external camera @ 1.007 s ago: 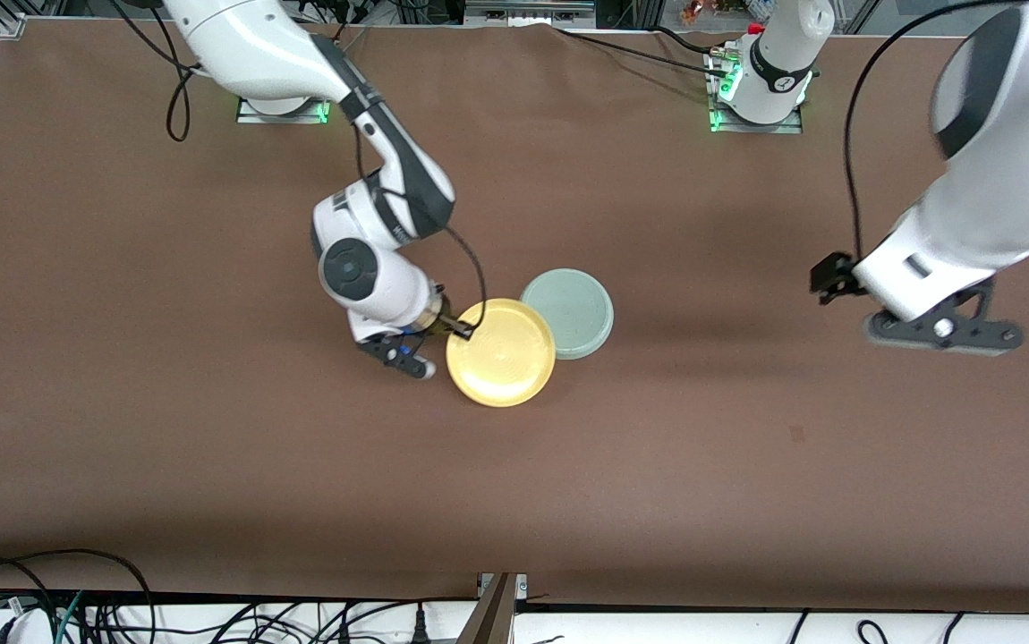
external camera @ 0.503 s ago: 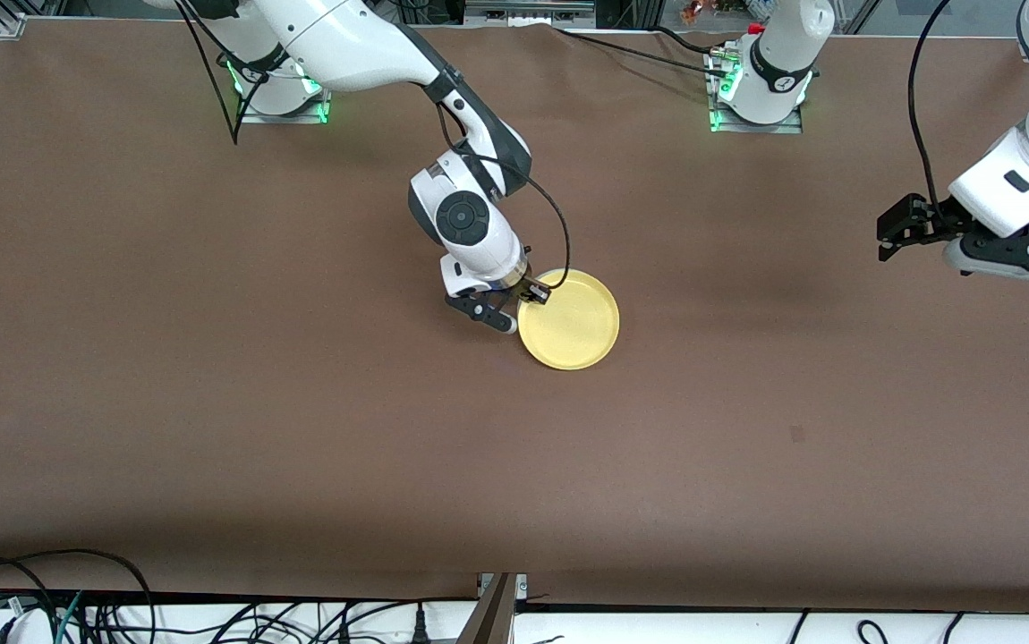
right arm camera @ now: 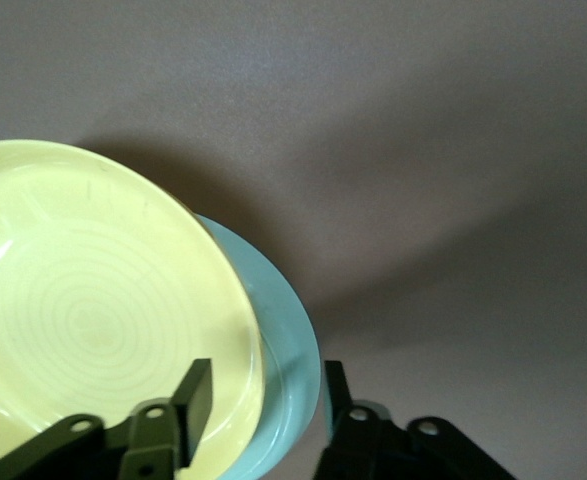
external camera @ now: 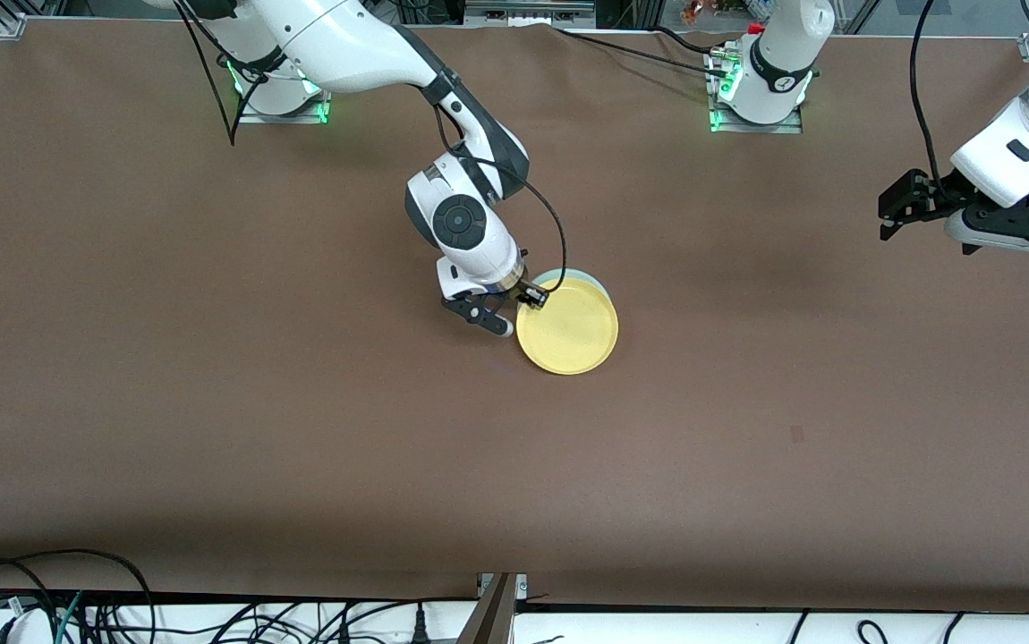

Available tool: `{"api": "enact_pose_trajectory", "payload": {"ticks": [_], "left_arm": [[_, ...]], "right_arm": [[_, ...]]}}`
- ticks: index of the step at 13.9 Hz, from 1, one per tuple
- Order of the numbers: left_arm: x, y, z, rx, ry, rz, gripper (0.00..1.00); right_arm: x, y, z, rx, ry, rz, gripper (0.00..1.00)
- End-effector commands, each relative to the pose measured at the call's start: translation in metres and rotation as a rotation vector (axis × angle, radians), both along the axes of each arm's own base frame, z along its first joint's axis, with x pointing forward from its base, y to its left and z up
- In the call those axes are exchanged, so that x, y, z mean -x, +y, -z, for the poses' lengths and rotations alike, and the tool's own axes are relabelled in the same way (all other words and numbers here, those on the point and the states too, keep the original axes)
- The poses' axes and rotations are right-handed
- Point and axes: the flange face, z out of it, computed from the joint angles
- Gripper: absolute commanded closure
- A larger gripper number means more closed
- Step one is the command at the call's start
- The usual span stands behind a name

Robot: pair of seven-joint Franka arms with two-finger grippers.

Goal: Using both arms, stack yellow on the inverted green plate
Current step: 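Carry the yellow plate onto the inverted green plate with the right gripper, then open the right gripper and withdraw it from the stacked plates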

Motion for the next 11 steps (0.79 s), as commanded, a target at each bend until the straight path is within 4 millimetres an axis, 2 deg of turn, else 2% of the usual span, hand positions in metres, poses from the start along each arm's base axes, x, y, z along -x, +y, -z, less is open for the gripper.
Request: {"api": "enact_pose_trajectory", "payload": {"ticks": [1, 4, 6, 9, 11], "left_arm": [[0.001, 0.001, -0.008, 0.01, 0.023, 0.005, 0.0], [0.002, 0.0, -0.008, 0.008, 0.029, 0.008, 0.0], [0.002, -0.002, -0.007, 0.003, 0.034, 0.007, 0.0], [0.003, -0.002, -0.008, 0.001, 0.036, 0.008, 0.0], [0.002, -0.003, -0.008, 0.001, 0.034, 0.008, 0.0]], "right_arm": [[0.002, 0.0, -0.023, 0.008, 0.034, -0.005, 0.01], [-0.003, -0.013, -0.061, 0.035, 0.067, -0.011, 0.01], [-0.022, -0.038, -0.094, 0.056, 0.057, 0.01, 0.01], [-0.069, -0.092, -0.143, 0.092, -0.011, 0.051, 0.01], [-0.097, -0.139, -0.179, 0.116, -0.074, 0.088, 0.01]]}}
